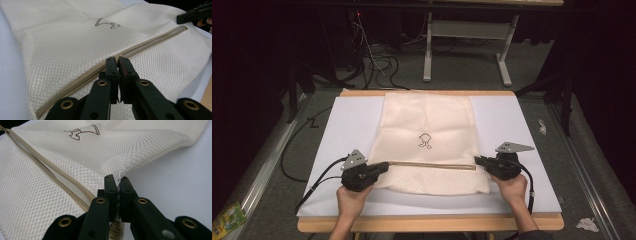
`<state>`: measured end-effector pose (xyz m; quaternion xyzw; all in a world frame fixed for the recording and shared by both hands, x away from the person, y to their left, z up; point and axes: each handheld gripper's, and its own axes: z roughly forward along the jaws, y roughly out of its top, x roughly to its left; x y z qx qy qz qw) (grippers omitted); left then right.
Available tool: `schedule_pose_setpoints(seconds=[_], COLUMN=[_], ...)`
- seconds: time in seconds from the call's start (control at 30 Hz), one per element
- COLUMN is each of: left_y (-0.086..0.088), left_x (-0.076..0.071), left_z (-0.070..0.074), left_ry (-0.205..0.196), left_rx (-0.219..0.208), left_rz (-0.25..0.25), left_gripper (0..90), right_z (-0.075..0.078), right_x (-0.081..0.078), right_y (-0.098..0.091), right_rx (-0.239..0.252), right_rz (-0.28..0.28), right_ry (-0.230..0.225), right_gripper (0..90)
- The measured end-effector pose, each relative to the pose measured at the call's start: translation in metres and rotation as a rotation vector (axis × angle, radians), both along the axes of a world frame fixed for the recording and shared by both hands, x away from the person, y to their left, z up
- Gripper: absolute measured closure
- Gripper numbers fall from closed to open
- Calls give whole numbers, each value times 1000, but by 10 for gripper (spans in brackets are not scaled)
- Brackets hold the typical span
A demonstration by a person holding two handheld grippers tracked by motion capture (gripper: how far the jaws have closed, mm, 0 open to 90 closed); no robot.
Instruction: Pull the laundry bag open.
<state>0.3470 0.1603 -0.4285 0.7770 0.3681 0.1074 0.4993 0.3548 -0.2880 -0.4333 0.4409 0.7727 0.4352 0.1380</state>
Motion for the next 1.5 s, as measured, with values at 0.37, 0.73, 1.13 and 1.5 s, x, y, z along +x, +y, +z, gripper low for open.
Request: schedule_pose_setpoints(seconds=[0.37, 0.73, 1.13, 1.5], left_y=[8, 25, 42, 49], left_x=[1, -2, -5, -5], left_z=[-3, -3, -9, -7], left_ry=[9, -1, 7, -2], left_rx=[-22, -19, -24, -3], left_rz=[27, 75, 116, 150], left_gripper=[873, 873, 873, 873], right_z=[0, 0, 0, 0], right_x=[0, 1, 0, 1], right_y=[0, -1, -2, -5], right_rx=[-10, -15, -23, -27], right_rz=[-4, -14, -24, -35], right_ry=[-8, -9, -5, -7], right_gripper=[883, 883, 883, 883])
